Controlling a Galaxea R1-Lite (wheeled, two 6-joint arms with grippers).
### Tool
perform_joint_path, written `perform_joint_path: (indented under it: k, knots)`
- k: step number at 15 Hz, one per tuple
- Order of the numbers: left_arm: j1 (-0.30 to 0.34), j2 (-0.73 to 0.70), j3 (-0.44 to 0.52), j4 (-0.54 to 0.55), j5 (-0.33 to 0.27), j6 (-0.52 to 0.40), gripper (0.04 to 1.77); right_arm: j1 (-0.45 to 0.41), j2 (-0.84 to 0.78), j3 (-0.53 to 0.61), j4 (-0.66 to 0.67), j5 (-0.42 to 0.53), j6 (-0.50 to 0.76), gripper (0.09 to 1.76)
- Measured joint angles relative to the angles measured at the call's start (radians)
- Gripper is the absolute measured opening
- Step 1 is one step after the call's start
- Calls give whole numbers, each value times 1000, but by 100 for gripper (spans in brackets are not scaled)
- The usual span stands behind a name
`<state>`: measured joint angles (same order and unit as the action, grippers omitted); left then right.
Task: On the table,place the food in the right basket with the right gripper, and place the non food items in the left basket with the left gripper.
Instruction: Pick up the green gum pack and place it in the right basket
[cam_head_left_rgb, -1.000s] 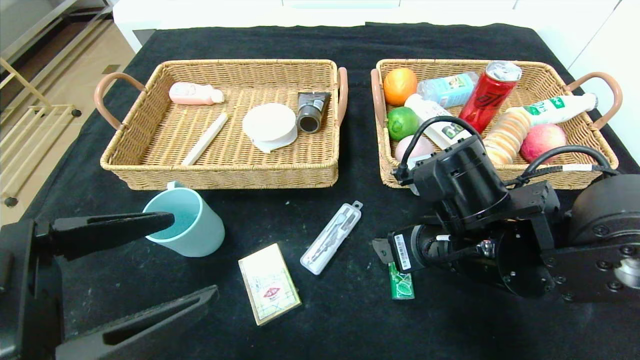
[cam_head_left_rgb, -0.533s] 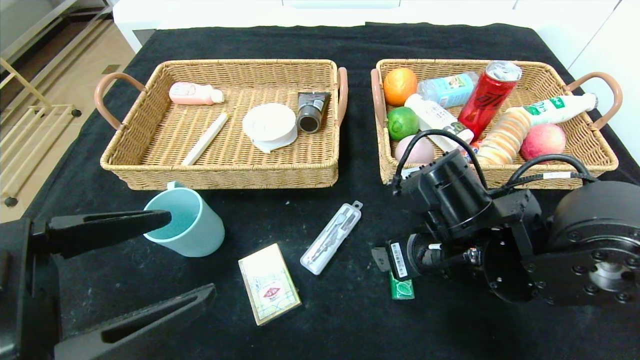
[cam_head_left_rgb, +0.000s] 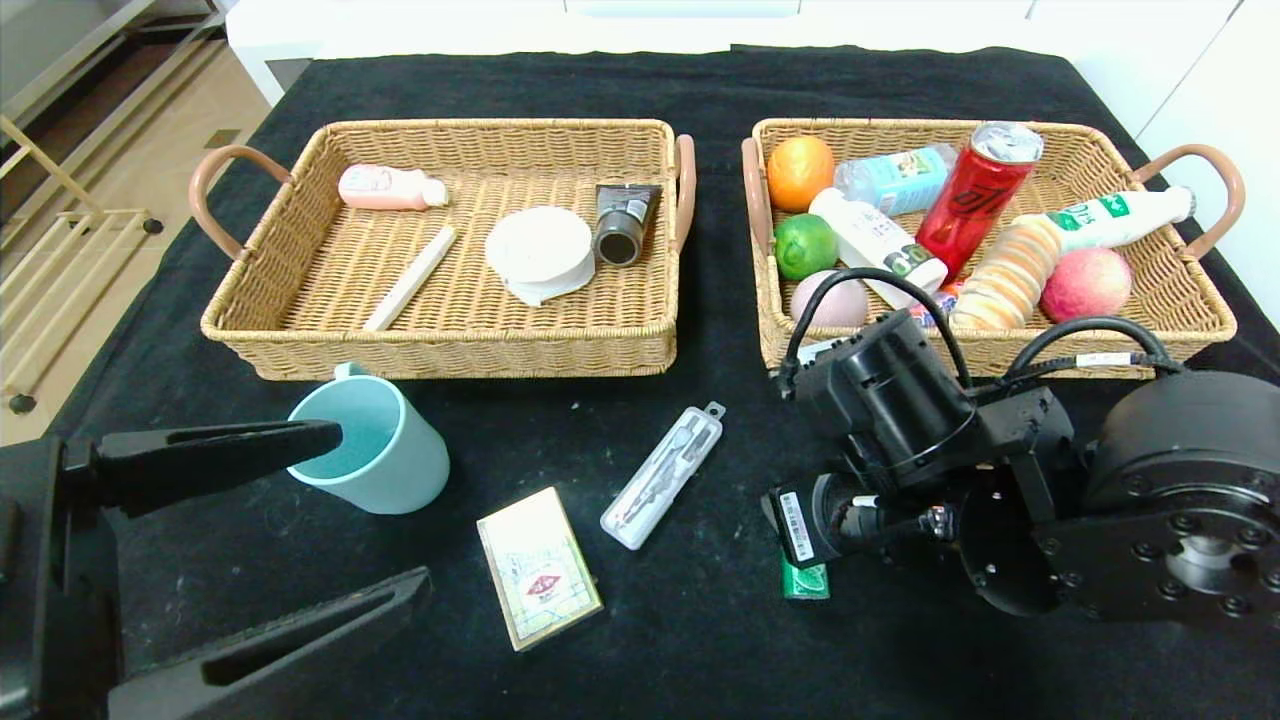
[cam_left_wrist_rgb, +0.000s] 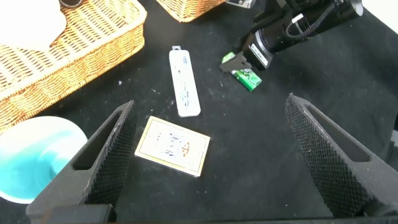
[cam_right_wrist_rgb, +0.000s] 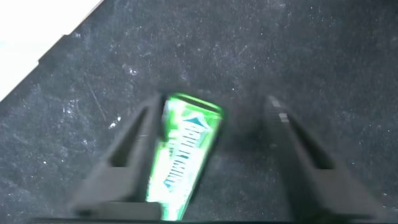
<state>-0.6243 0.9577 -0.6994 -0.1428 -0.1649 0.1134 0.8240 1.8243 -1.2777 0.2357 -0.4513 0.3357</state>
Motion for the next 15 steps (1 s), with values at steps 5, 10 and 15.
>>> perform_joint_path:
  k: [5, 10, 15]
  knots:
    - [-1, 0, 1, 2, -1, 3, 172, 10, 4, 0, 0, 1, 1, 64]
    - [0, -1, 0, 1, -1, 3, 172, 12, 5, 3, -1, 3, 1, 64]
    - [-1, -1, 1, 1, -1, 3, 172, 12, 6, 11, 0, 3, 1, 64]
